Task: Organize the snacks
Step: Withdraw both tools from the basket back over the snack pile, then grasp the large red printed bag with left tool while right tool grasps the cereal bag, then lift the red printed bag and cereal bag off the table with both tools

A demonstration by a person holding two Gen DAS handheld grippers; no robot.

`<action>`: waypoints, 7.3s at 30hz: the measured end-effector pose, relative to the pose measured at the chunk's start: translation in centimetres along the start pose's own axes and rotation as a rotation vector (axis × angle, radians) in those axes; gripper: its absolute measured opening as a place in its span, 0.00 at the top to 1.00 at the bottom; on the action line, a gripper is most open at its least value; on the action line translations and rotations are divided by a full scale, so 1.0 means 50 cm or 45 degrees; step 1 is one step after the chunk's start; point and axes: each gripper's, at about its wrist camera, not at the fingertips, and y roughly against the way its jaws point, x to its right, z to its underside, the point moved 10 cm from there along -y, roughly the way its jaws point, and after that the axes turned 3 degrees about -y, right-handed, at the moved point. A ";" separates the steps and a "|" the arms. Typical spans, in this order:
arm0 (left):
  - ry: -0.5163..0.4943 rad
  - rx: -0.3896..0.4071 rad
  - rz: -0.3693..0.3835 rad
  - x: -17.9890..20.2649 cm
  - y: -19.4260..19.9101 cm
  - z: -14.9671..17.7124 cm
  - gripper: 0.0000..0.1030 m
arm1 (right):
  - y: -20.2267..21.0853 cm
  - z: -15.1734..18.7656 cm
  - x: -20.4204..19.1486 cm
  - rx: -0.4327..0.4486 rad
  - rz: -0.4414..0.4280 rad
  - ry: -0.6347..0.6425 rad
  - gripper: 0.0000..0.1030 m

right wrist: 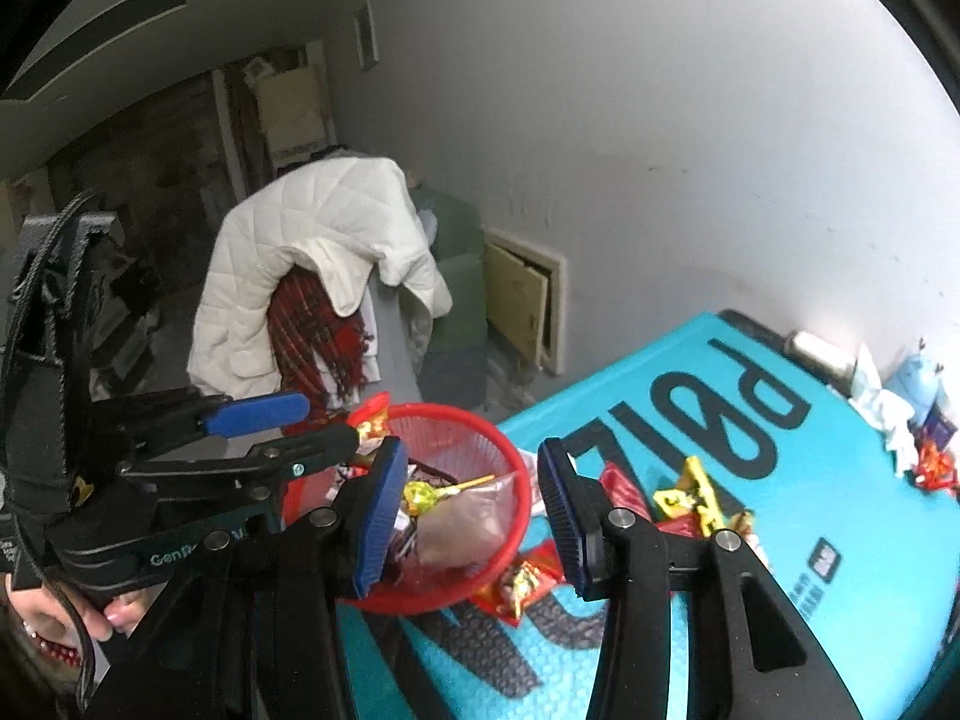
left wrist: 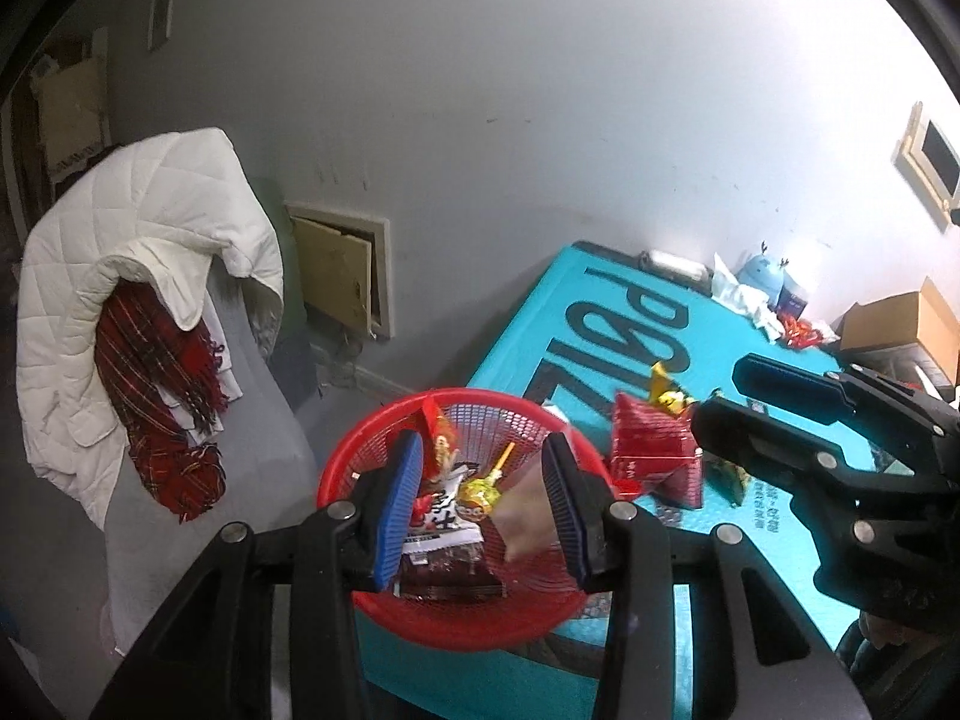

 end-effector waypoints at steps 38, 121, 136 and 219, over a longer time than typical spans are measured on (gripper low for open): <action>-0.158 -0.007 0.209 0.294 0.051 0.057 0.61 | 0.205 0.135 0.166 0.050 0.120 -0.194 0.49; -0.379 -0.440 0.489 0.479 -0.157 0.249 0.31 | 0.137 0.417 0.342 -0.404 0.218 -0.397 0.53; -0.470 -0.507 0.468 0.505 -0.096 0.336 0.30 | 0.223 0.488 0.305 -0.383 0.231 -0.515 0.49; -0.162 -0.063 0.368 0.295 0.055 0.138 0.61 | 0.194 0.257 0.128 -0.176 0.075 -0.199 0.53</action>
